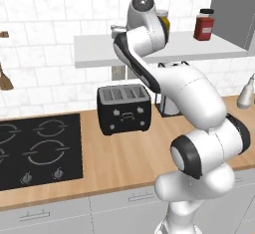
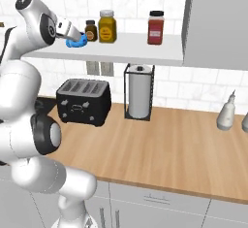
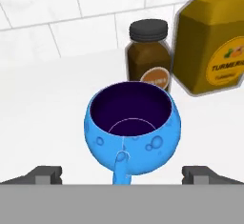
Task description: Gather all objects into one cabinet and sort the glasses and bowls to opposite sides.
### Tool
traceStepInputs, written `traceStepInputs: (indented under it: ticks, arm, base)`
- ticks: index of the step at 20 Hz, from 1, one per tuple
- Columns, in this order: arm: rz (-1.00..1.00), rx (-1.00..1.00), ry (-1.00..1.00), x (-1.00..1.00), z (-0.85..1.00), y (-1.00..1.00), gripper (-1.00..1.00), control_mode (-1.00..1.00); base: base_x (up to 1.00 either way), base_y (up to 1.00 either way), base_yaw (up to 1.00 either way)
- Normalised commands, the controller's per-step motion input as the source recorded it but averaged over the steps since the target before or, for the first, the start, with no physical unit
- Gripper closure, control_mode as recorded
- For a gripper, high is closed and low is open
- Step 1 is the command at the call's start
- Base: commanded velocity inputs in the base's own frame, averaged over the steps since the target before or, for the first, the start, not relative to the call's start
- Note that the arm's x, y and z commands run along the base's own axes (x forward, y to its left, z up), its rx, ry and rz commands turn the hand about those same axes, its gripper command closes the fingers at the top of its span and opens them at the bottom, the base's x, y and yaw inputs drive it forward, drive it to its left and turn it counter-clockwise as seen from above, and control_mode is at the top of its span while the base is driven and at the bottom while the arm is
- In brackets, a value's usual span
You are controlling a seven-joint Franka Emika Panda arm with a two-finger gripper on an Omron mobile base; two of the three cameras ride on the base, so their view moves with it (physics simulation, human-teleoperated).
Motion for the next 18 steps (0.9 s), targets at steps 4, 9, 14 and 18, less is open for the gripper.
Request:
traceStepInputs:
  ticks: [4, 9, 14, 18]
  arm:
    - [-0.07, 0.11, 0.01, 0.07, -0.07, 0.00, -1.00, -1.00]
    - [-0.04, 0.08, 0.00, 0.00, 0.00, 0.00, -1.00, -1.00]
    - [-0.03, 0.06, 0.00, -0.13, -0.02, 0.00, -1.00, -1.00]
    - [-0.01, 0.02, 0.00, -0.05, -0.13, -0.01, -1.00, -1.00]
  base:
    - [0.00, 0.00, 0.00]
    - [0.00, 0.00, 0.00]
    - [0.00, 0.00, 0.00]
    - [0.00, 0.00, 0.00]
